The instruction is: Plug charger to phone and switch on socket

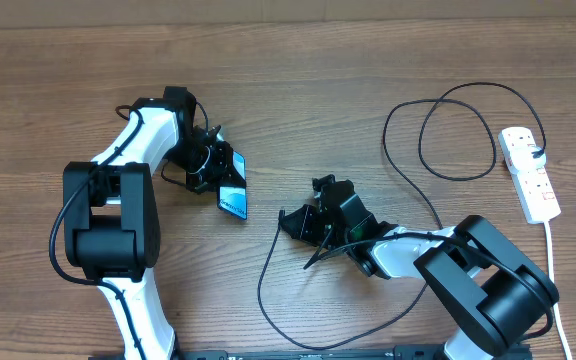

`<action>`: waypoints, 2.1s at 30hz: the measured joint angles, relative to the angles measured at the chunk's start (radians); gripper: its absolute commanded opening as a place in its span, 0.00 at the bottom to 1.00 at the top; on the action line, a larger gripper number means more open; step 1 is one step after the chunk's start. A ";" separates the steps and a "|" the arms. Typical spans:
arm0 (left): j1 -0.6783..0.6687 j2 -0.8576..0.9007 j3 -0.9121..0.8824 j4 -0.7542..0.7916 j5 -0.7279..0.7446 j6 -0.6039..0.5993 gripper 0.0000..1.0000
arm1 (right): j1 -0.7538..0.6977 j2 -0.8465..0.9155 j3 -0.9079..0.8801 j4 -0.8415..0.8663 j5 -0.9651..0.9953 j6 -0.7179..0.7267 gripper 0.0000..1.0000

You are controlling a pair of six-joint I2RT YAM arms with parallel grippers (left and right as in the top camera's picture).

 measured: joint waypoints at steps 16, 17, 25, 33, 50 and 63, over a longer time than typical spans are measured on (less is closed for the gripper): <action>0.000 0.000 0.000 0.007 0.000 0.000 0.04 | 0.019 0.029 0.000 0.051 0.048 0.001 0.04; 0.000 0.000 0.000 0.007 0.000 0.000 0.04 | 0.020 0.030 0.000 0.065 0.049 0.001 0.04; 0.000 0.000 0.000 0.007 0.002 0.000 0.04 | 0.019 0.032 0.002 0.146 0.005 -0.026 0.18; 0.029 0.000 -0.002 -0.008 0.183 0.048 0.04 | 0.023 -0.046 0.286 -0.535 0.040 -0.254 0.55; 0.264 0.000 -0.002 -0.114 0.530 0.166 0.04 | 0.024 -0.107 0.645 -1.027 0.160 -0.379 0.39; 0.277 0.000 -0.002 -0.121 0.574 0.191 0.04 | 0.155 0.068 0.645 -1.102 0.403 -0.217 0.31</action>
